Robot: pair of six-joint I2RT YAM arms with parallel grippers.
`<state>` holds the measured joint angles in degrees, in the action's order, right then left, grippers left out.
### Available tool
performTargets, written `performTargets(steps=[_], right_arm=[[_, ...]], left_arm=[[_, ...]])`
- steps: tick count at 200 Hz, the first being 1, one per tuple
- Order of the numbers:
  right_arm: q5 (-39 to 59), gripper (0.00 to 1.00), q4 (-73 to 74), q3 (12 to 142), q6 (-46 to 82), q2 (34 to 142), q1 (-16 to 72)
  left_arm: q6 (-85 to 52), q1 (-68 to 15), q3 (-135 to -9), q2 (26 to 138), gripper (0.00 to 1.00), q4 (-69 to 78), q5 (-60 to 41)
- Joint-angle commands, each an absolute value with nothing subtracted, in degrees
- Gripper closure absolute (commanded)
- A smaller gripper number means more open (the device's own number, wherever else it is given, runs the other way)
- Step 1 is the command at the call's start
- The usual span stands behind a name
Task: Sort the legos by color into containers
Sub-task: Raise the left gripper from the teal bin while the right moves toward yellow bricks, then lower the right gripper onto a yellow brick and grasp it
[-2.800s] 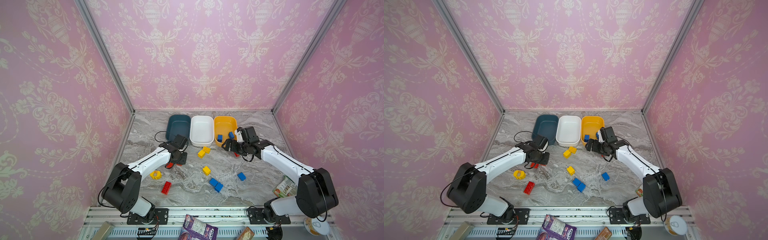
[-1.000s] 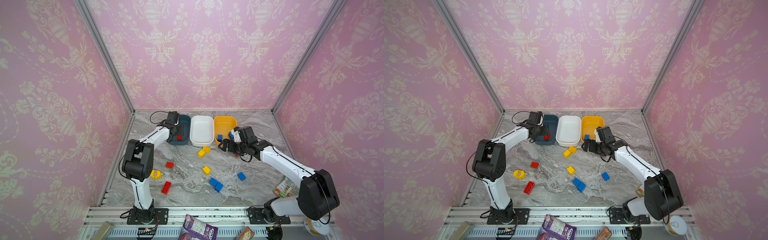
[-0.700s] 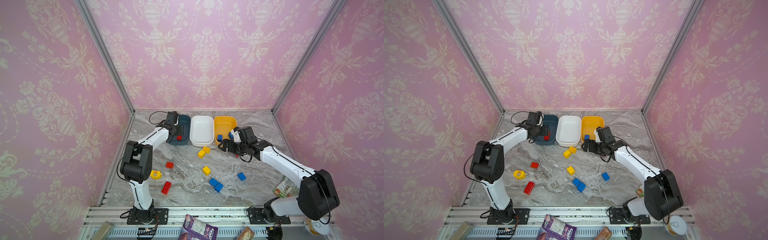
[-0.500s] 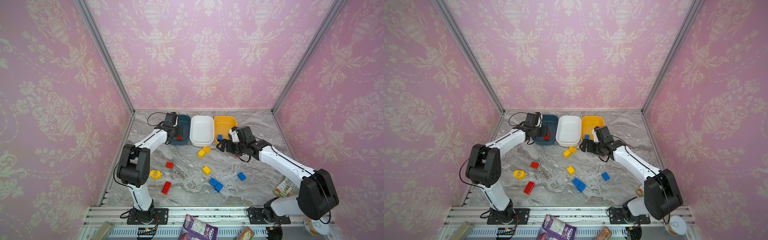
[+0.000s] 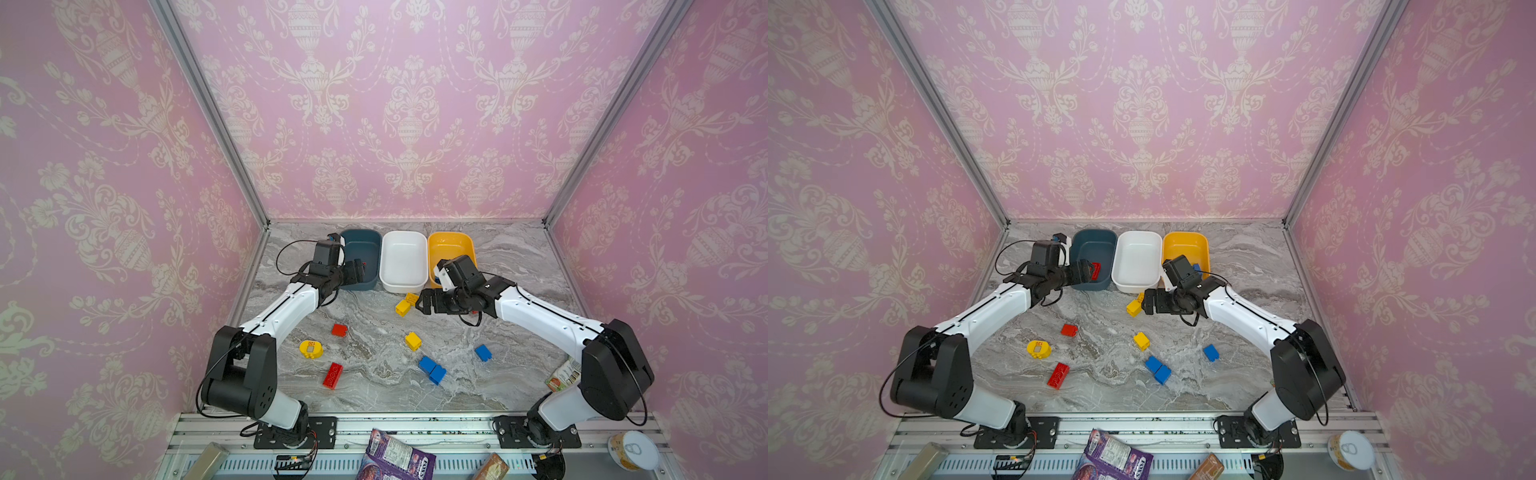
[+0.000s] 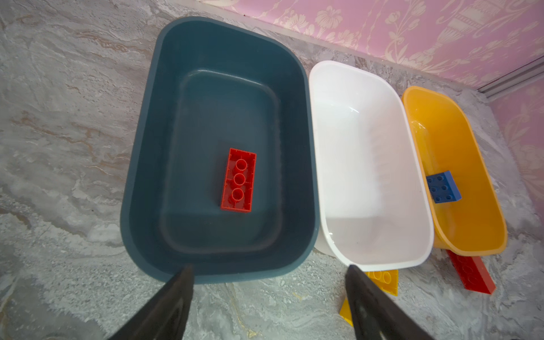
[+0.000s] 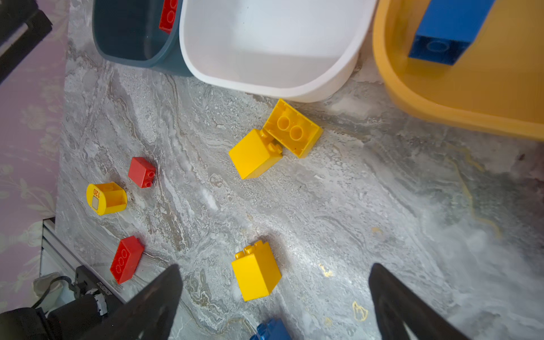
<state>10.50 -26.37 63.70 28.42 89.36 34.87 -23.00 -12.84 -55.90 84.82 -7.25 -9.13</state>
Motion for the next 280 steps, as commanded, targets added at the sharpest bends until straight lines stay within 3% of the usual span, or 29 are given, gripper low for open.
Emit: performTargets(steps=[1,60,109,178,280], right_arm=[[6.0,0.0,-31.8,66.79,23.53,92.05,38.85],[0.91,0.0,-38.55,73.94,18.05,100.63,47.15],[-2.97,0.11,-39.46,74.61,16.62,104.41,50.88],[-5.86,0.17,-40.3,76.45,15.47,108.62,52.82],[-8.29,0.53,-38.67,75.2,16.44,111.09,53.96]], left_arm=[[-26.93,-12.22,-52.05,80.81,0.14,-3.9,-13.03],[-28.4,-11.3,-45.52,72.86,0.1,-4.66,-13.96],[-29.95,-10.26,-40.1,69.49,0.08,-3.91,-15.64],[-31.27,-9.05,-35.06,66.88,0.07,-1.94,-17.11],[-30.5,-8.35,-34.65,65.76,0.07,-2.88,-17.77]])
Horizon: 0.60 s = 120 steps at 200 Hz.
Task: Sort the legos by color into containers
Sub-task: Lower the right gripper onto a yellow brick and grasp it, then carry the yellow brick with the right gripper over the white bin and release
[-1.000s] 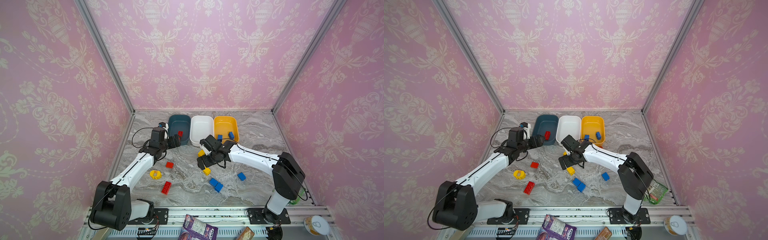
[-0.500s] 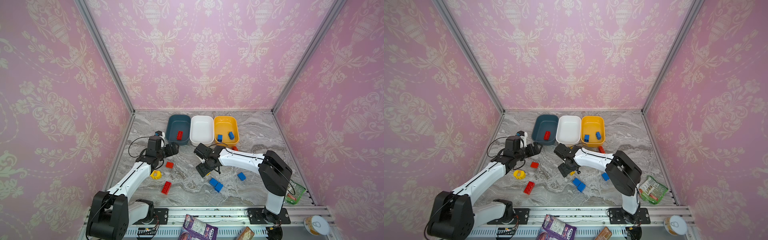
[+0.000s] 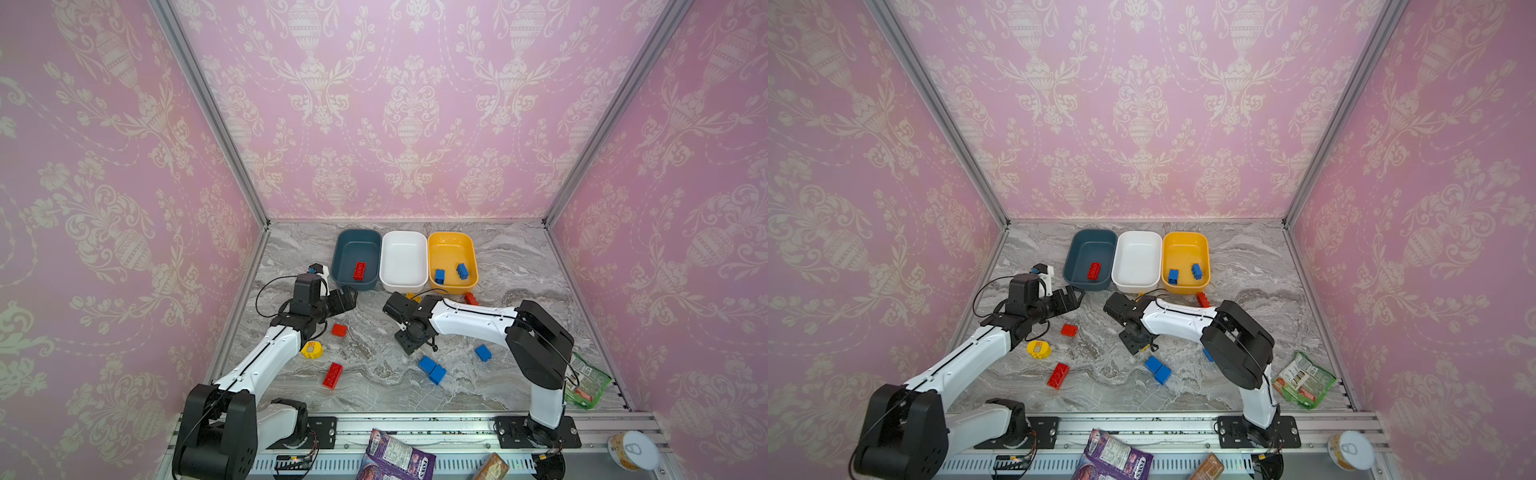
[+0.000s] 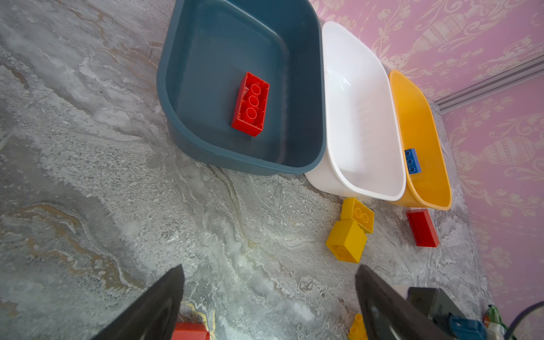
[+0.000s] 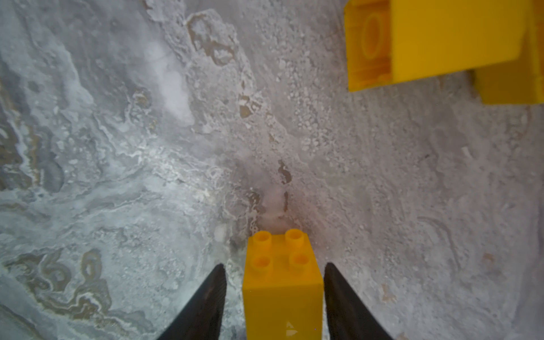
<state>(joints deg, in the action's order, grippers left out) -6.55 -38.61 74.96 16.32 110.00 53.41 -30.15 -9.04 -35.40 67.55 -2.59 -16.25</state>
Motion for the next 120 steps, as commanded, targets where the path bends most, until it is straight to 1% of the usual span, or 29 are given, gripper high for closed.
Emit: performTargets(steps=[1,44,67,82,120], right_arm=[[-8.32,0.54,-38.67,75.17,16.44,111.05,53.92],[-8.87,0.69,-38.34,74.62,16.7,110.22,53.96],[-8.96,0.76,-38.8,74.57,16.87,109.32,53.96],[-9.03,0.77,-39.17,74.76,17.05,108.29,53.92],[-11.65,0.77,-41.59,78.28,16.83,105.34,53.74]], left_arm=[[-30.45,-8.35,-34.59,65.71,0.07,-2.89,-17.76],[-30.63,-8.26,-33.98,64.37,0.07,-3.52,-17.23],[-30.93,-8.33,-33.38,63.6,0.07,-3.6,-17.23],[-31.11,-8.26,-32.94,63.05,0.07,-3.67,-17.05],[-31.86,-8.26,-31.91,62.14,0.07,-3.08,-17.05]])
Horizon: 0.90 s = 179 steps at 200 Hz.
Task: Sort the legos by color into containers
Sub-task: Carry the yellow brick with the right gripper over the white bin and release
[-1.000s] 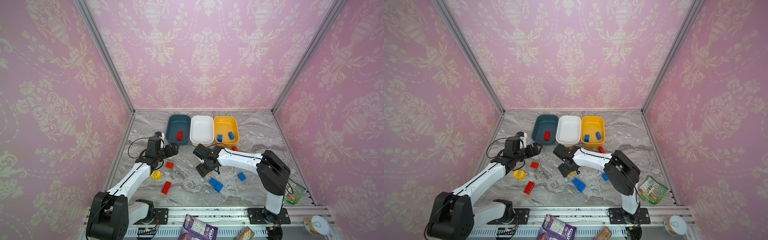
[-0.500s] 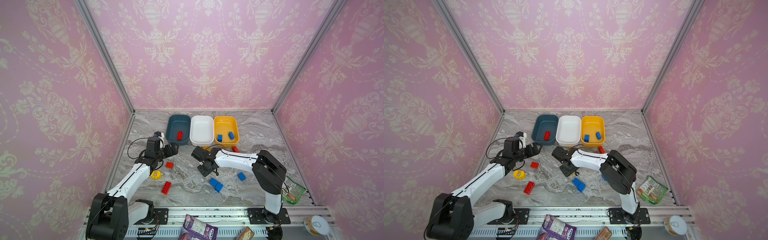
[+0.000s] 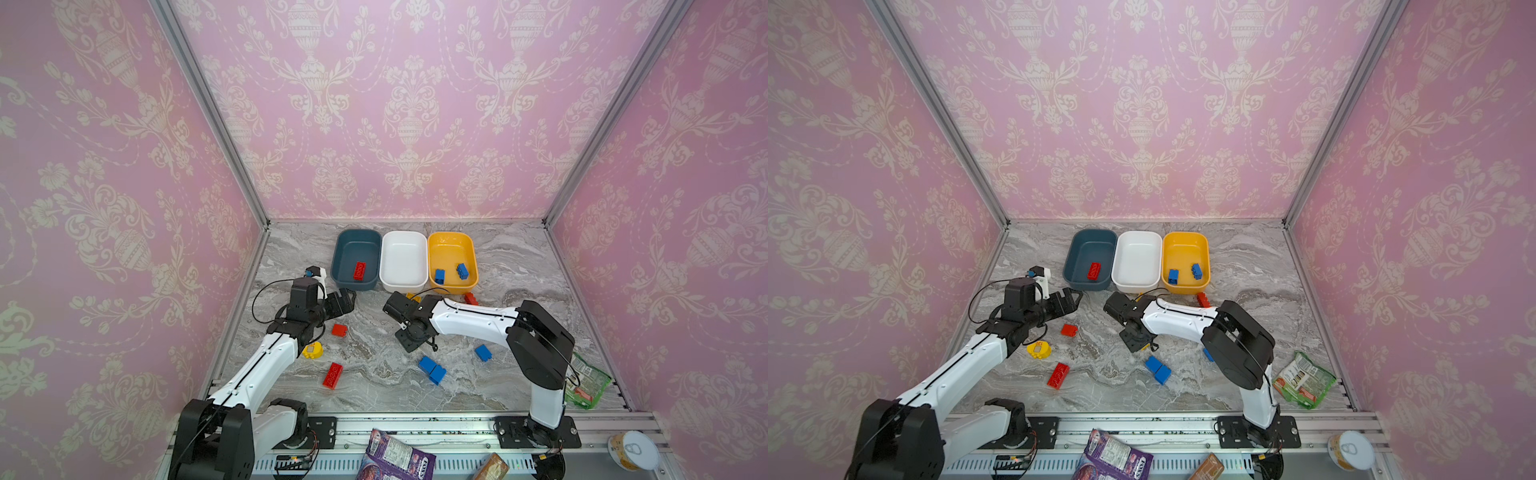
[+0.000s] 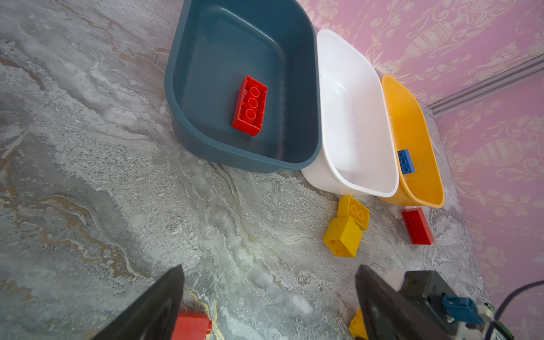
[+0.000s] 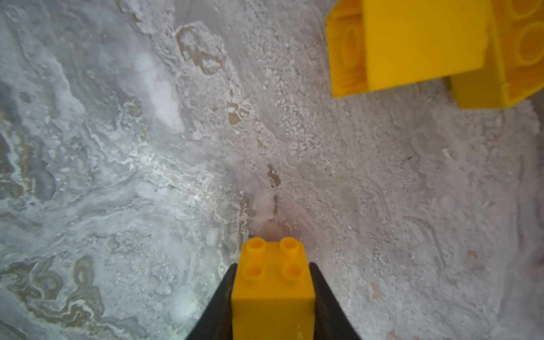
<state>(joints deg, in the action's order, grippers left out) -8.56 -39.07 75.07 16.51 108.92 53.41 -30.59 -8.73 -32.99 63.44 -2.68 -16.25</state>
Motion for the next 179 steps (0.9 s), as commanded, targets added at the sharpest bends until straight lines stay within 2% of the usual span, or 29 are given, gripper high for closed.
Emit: performTargets(steps=[1,75,132,179], right_arm=[[-11.8,0.77,-41.67,78.43,16.81,105.27,53.72],[-14.82,0.75,-38.25,91.3,11.32,106.26,45.75],[-13.95,0.75,-31.97,101.23,8.26,114.59,37.86],[-12.33,0.75,-32.78,111.05,7.73,124.35,34.58]], left_arm=[[-31.88,-8.26,-31.86,62.14,0.07,-3.08,-17.05],[-32.25,-8.33,-31.46,61.96,0.07,-1.67,-17.48],[-32.63,-8.33,-31.59,61.87,0.06,-1.67,-17.26],[-32.7,-8.36,-32.43,62.88,0.05,-0.85,-18.03]])
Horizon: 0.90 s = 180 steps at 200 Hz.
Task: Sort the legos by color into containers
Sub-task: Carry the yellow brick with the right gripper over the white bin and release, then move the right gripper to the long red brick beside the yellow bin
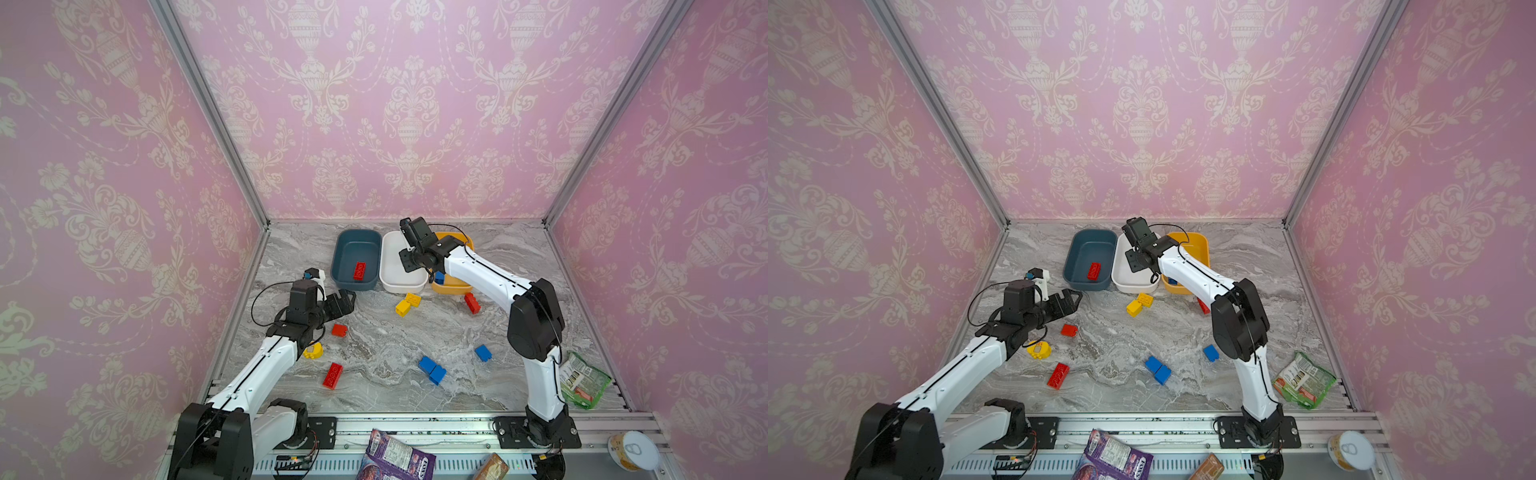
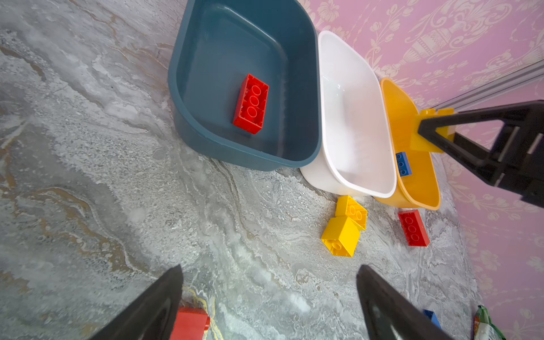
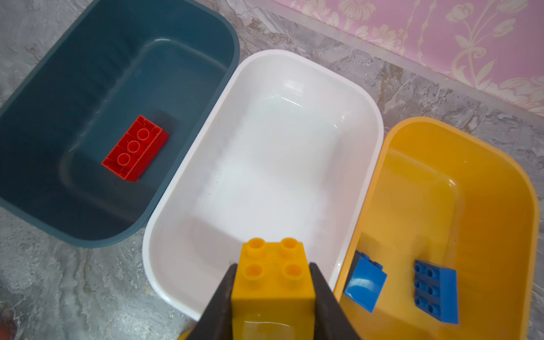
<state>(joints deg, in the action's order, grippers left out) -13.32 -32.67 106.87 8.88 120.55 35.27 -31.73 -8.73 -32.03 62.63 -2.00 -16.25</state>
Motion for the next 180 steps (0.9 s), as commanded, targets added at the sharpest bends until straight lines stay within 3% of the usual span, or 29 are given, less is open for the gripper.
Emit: performTargets(steps=[1,53,75,94,125,180], right_arm=[[-12.32,0.75,-32.83,111.25,7.82,124.53,34.52],[-10.78,0.73,-34.96,116.8,8.82,131.91,33.57],[-10.52,0.68,-36.3,119.27,8.8,134.43,33.32],[-10.45,0.55,-36.39,120.14,8.81,135.22,33.23],[-10.11,0.44,-36.56,120.24,8.29,134.59,33.14],[-9.19,0.39,-35.19,115.24,7.9,129.41,33.05]], left_arm=[[-32.65,-8.35,-32.47,62.91,0.05,-0.82,-18.11],[-33.29,-8.35,-31.65,63.29,0.03,0.56,-19.78],[-33.48,-8.35,-31.59,63.28,0.03,0.53,-19.42],[-33.57,-8.39,-32.05,63.56,0.02,0.64,-19.27],[-33.64,-8.35,-32.53,63.54,0.02,0.62,-18.81],[-34.78,-8.44,-31.63,62.39,0.01,0.62,-18.01]])
